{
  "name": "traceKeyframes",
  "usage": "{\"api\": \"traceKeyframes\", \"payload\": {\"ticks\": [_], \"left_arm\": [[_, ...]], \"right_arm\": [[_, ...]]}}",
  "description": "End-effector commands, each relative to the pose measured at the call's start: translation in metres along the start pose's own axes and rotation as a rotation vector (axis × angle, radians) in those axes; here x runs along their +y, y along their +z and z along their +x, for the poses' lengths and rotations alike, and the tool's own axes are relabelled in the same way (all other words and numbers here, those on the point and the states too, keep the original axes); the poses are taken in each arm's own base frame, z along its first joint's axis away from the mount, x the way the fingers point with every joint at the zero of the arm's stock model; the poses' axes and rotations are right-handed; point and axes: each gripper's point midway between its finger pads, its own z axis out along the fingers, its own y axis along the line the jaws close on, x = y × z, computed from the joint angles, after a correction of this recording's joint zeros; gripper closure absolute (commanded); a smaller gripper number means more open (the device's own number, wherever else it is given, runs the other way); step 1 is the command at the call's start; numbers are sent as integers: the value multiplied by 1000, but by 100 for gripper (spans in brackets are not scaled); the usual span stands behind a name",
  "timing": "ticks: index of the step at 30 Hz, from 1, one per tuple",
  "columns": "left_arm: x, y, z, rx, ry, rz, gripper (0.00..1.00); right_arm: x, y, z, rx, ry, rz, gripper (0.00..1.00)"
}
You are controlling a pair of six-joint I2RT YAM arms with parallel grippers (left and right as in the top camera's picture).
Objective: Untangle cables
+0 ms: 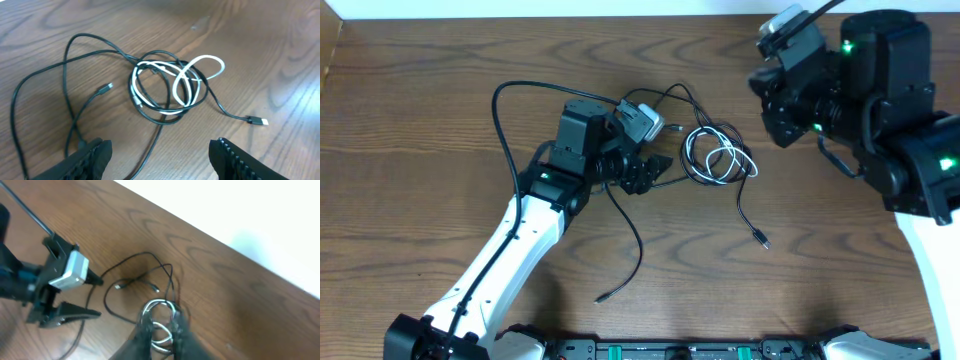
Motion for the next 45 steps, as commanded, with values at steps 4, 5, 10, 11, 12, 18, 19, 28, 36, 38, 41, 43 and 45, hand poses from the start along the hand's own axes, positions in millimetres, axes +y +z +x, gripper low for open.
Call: {"api": "traceKeyframes", "payload": {"ticks": [4, 5, 10, 11, 12, 18, 19, 28, 36, 38, 41, 43, 45], "left_arm": [[-17, 3, -7, -18, 33, 60, 21], [-18, 4, -8, -21, 38, 57, 18], [12, 3, -4, 6, 45, -117, 17], [22, 1, -2, 16, 51, -173, 17], [28, 0, -2, 21, 51, -206, 17], [32, -1, 0, 33, 71, -235, 17], [32, -1, 0, 33, 70, -235, 18], [32, -1, 2, 39, 68, -233, 18], [32, -1, 2, 40, 68, -233, 17], [32, -1, 2, 40, 68, -233, 18], [32, -1, 2, 39, 68, -233, 18], [32, -1, 2, 39, 68, -233, 17], [32, -1, 2, 39, 68, -233, 18]], "right_arm": [[-11, 41, 56, 234, -3, 34, 3], [-14, 59, 76, 308, 4, 41, 1], [-26, 113, 138, 506, -29, 57, 1], [-26, 124, 149, 541, -35, 50, 1], [-26, 132, 158, 564, -32, 45, 1], [-28, 181, 205, 704, -20, 19, 11], [-28, 189, 214, 729, -16, 13, 12], [-22, 217, 251, 830, 34, -15, 15], [-20, 223, 247, 799, 62, -24, 36], [-18, 223, 247, 796, 68, -36, 39], [-16, 224, 247, 791, 75, -42, 37], [-16, 226, 249, 788, 86, -36, 36], [-16, 229, 252, 782, 100, -29, 36]]}}
